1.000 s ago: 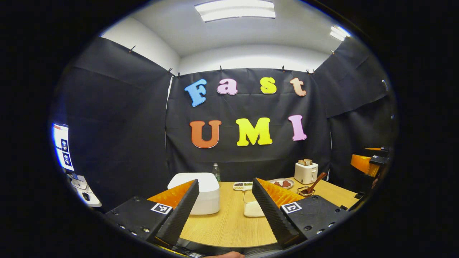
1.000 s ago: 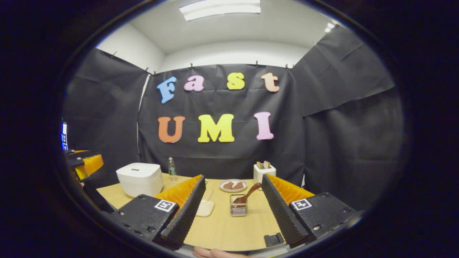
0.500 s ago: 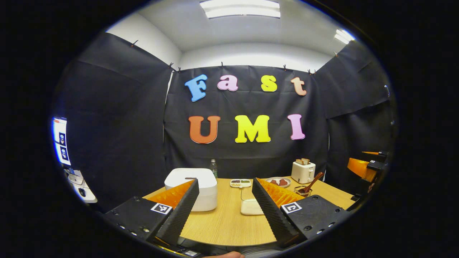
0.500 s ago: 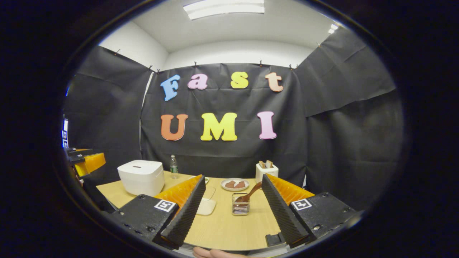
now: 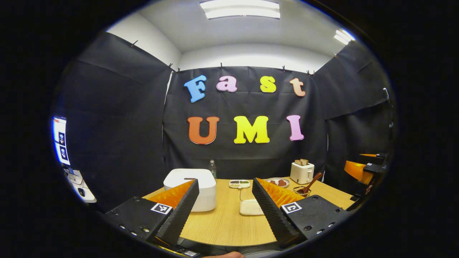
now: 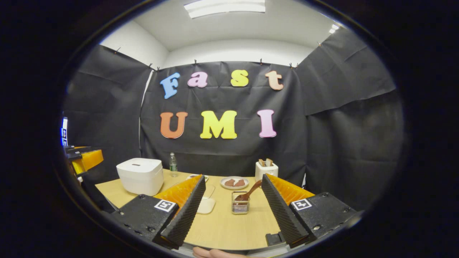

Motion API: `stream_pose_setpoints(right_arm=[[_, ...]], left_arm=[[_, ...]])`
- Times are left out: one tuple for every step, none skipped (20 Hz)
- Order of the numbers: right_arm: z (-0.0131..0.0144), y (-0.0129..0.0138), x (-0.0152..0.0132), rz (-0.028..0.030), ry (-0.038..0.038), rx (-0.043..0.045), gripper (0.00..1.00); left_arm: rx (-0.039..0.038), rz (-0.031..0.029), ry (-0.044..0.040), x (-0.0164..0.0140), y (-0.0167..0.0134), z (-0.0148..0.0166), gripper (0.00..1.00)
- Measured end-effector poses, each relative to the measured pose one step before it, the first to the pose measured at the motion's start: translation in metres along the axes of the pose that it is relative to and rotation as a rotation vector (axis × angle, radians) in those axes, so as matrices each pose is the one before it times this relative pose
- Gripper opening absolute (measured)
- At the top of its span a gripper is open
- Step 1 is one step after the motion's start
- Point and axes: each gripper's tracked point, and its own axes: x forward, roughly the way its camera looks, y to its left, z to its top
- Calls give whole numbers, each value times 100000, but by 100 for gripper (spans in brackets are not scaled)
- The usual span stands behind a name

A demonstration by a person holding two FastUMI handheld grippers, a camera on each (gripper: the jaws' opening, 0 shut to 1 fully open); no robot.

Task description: Close the left gripper, press the button to open the rice cooker; take a wooden spoon from the chopstick holder with the right hand, scoop a spoonful of rice and pour it into the rice cooker, then put the wooden spoon back into the chopstick holder.

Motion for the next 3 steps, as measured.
stream_pose_setpoints(right_arm=[[48,-68,32,-51,-77,31,95],[49,-118,92,-323,-1,40,95],[-3,-117,6,-247,-111,-40,95]], left_arm=[[301,-330,270,111,-240,-179,95],[335,-321,41,16,-26,51,95],[334,-139,-89,13,-76,60,95]])
